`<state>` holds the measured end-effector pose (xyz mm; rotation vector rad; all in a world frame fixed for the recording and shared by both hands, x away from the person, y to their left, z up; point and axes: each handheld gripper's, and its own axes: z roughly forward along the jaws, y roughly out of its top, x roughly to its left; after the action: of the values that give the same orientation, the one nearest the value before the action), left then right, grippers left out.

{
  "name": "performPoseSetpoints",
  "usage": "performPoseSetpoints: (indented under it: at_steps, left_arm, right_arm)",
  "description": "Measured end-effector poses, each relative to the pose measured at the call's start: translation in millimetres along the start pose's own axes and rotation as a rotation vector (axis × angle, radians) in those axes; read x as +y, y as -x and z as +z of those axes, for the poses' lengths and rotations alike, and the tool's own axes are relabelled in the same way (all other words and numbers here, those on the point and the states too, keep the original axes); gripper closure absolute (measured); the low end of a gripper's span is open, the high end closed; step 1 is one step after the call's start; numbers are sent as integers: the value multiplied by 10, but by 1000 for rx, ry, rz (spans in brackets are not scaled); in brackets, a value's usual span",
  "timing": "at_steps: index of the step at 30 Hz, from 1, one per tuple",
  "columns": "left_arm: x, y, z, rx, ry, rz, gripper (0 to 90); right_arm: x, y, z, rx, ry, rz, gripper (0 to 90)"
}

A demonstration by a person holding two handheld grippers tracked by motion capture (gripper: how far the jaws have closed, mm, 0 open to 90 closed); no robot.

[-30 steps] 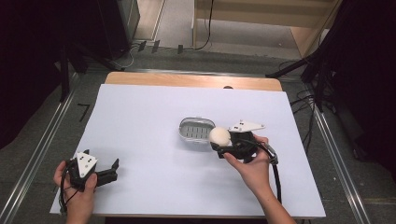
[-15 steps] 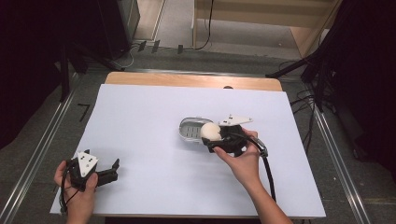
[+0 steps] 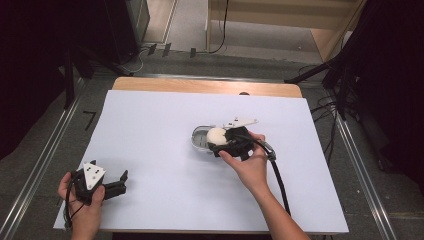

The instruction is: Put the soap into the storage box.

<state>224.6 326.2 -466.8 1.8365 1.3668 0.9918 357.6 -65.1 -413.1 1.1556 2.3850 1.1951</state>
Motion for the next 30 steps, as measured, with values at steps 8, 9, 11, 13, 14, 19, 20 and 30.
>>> performPoseSetpoints:
  at_steps: [8,9,11,13,14,19,20,30]
  left_arm:
    - [-1,1,-2,-2,2,2,0]
    - [-1,1,-3,-2,2,2,0]
    - [-1,2,-3,-2,2,2,0]
    - [-1,3,-1,-2,2,2,0]
    - [0,2,-1,-2,1,4,0]
    - [1,3,-1,-1,0,5,0]
    - [0,4,-1,-1,1,5,0]
    - [-1,4,-1,-2,4,5,0]
  right_arm:
    - [11,13,121,-9,-18,24,258]
    - [9,21,134,-11,-22,28,258]
    - [1,44,164,-15,-29,38,258]
    - [2,48,168,-17,-34,46,258]
    - [2,58,176,-15,-33,48,258]
    - [1,66,208,-12,-40,59,257]
    - [-2,62,218,-14,-42,60,257]
    - [4,66,209,4,-13,78,292]
